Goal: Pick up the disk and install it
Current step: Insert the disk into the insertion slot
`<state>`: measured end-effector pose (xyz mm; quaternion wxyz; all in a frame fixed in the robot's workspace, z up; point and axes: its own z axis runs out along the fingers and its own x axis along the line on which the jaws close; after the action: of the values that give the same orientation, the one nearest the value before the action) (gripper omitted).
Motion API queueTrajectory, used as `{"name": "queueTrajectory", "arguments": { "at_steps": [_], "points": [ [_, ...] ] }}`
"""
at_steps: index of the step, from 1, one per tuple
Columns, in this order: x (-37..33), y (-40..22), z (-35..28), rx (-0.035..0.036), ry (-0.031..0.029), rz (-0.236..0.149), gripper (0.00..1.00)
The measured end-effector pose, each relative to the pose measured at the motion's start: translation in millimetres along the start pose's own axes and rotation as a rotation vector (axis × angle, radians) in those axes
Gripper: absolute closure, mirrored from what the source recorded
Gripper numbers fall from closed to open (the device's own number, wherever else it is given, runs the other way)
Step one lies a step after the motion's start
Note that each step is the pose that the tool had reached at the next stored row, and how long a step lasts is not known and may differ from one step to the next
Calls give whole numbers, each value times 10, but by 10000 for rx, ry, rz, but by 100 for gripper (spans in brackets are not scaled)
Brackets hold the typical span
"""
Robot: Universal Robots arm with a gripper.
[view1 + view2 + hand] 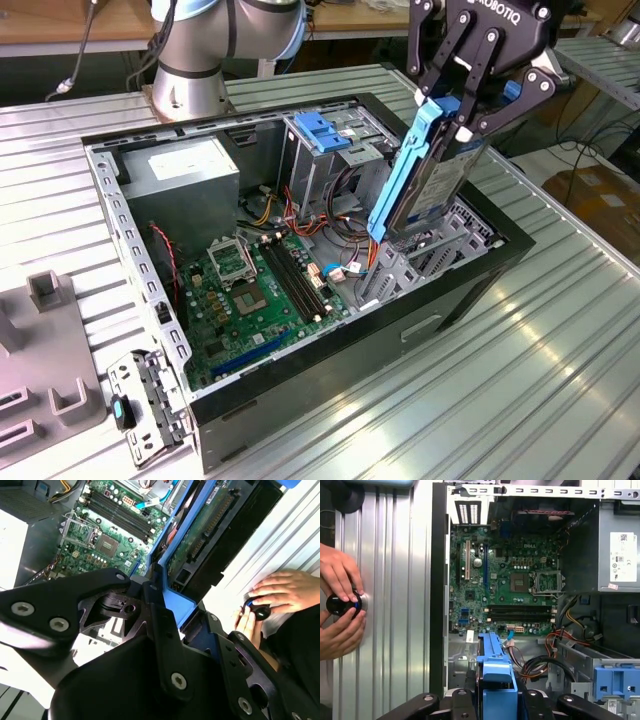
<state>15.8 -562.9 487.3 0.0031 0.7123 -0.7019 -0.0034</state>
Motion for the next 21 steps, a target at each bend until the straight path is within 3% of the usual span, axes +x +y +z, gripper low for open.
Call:
{"name": "queueTrajectory", "arguments": {
  "at_steps": [21],
  "points": [
    [10, -404, 152, 37, 13, 1, 63]
  ]
}}
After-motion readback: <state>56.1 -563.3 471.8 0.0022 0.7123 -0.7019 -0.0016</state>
